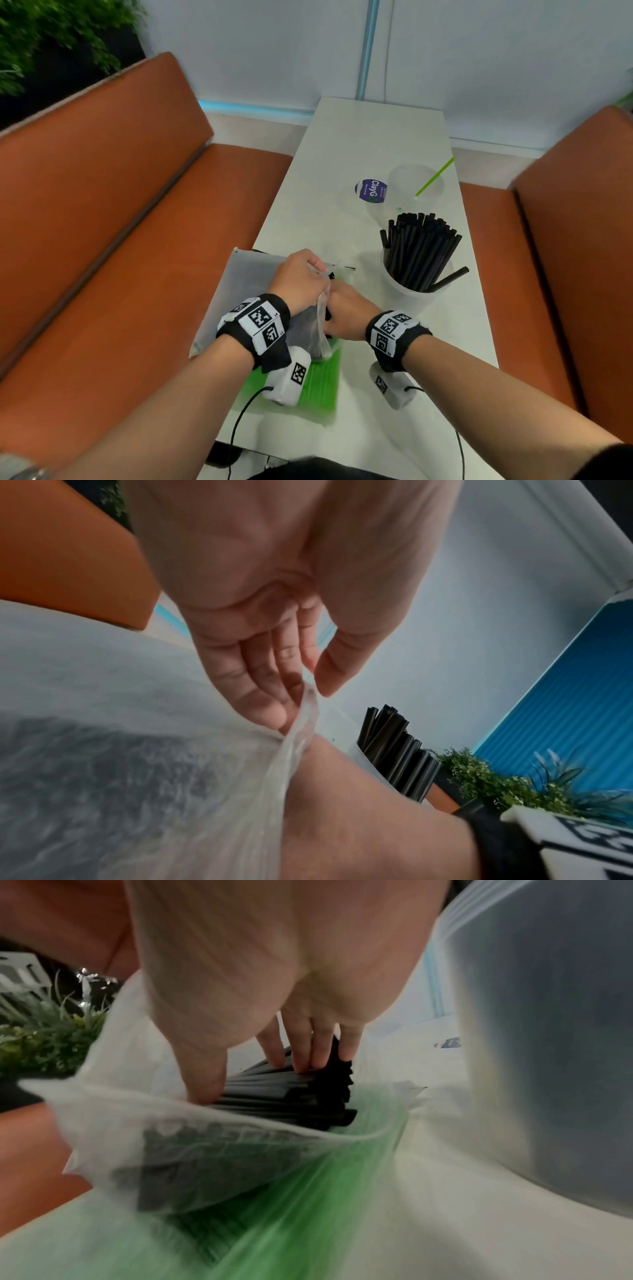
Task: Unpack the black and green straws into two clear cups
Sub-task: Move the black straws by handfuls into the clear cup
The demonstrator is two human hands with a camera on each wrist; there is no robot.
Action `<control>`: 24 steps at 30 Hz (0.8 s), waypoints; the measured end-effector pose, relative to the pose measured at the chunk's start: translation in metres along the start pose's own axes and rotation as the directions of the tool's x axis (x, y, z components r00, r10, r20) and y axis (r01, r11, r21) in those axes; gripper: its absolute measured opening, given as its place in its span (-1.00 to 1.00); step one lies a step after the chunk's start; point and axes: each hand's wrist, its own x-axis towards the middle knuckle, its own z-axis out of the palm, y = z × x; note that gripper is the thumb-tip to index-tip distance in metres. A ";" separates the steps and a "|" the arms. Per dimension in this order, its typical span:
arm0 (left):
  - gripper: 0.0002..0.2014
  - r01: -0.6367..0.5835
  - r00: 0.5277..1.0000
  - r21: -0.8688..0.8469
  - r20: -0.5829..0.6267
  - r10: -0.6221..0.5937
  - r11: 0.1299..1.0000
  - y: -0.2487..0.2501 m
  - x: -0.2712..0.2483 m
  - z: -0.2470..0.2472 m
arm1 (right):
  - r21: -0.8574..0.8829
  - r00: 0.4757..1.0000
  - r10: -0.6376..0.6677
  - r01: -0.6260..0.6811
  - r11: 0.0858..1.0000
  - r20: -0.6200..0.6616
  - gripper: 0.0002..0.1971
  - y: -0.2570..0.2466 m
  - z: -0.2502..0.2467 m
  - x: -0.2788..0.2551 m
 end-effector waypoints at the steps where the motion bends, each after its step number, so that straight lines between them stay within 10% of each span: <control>1: -0.85 -0.003 1.000 0.002 0.009 0.003 1.000 0.000 -0.001 -0.001 | -0.086 1.000 -0.015 0.017 0.996 0.018 -0.98 -0.001 0.005 0.003; 13: -0.84 -0.016 0.992 0.042 0.125 0.011 0.999 -0.002 -0.010 -0.002 | -0.086 0.954 0.189 -0.174 0.981 0.232 -0.67 -0.009 0.018 0.022; 24: -0.84 -0.032 0.992 0.047 0.126 0.026 0.998 -0.002 -0.010 -0.002 | -0.133 0.952 0.170 -0.140 0.981 0.254 -0.84 -0.012 0.013 0.022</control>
